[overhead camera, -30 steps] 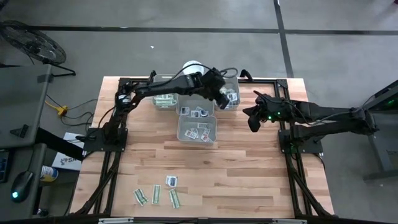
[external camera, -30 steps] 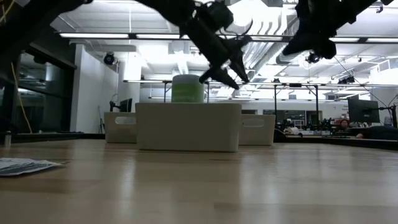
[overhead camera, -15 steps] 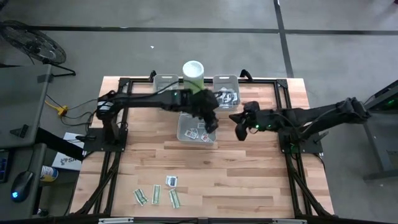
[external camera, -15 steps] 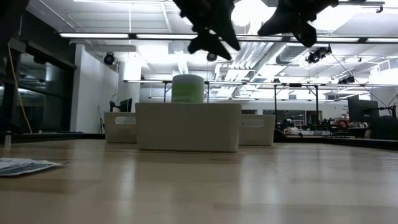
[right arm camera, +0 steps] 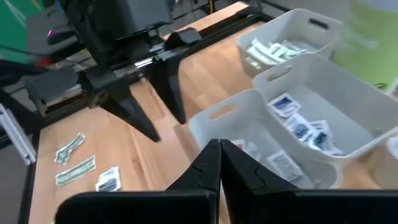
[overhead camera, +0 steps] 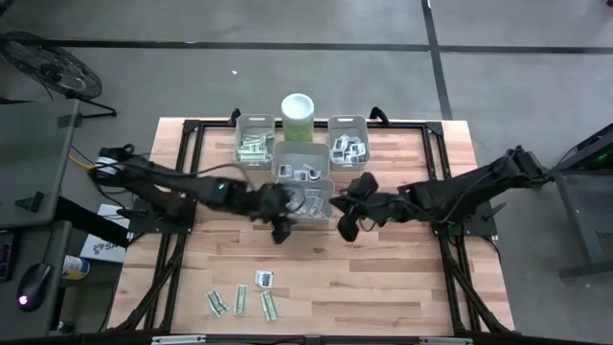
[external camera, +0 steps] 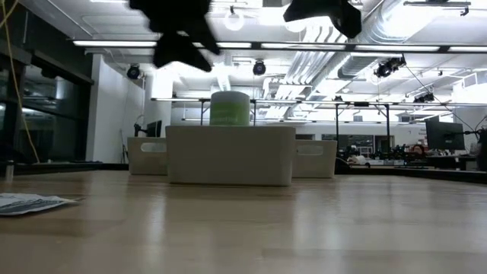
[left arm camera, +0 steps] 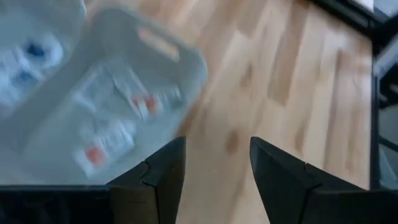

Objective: Pick & Place First Aid Supplies
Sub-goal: Put the right bandage pack into the left bin

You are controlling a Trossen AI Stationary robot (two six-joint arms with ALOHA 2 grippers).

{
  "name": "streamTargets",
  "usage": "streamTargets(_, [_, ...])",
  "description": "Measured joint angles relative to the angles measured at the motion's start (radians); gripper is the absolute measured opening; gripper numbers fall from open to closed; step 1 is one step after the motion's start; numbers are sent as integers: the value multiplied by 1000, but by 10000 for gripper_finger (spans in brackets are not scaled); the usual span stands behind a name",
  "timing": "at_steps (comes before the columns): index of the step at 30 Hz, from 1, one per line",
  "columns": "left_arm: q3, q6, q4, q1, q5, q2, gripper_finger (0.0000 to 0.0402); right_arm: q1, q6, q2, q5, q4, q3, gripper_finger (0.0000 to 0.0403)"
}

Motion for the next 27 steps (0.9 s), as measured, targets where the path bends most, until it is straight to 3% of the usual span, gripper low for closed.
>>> streamTargets(9, [-246,-304,-17,-296,-104,-184,177,61,25,183,-30,5,144,0])
streamTargets(15, [-336,-518,-23,-485,-226,-234,177,115,24,335,-20,69,270,0])
streamTargets(19, [-359,-591,-16,-561,-249,-226,177,138,23,462,-47,71,375,0])
streamTargets(27, [-364,-671,71,-620,-231,-146,177,176,23,719,-218,95,566,0])
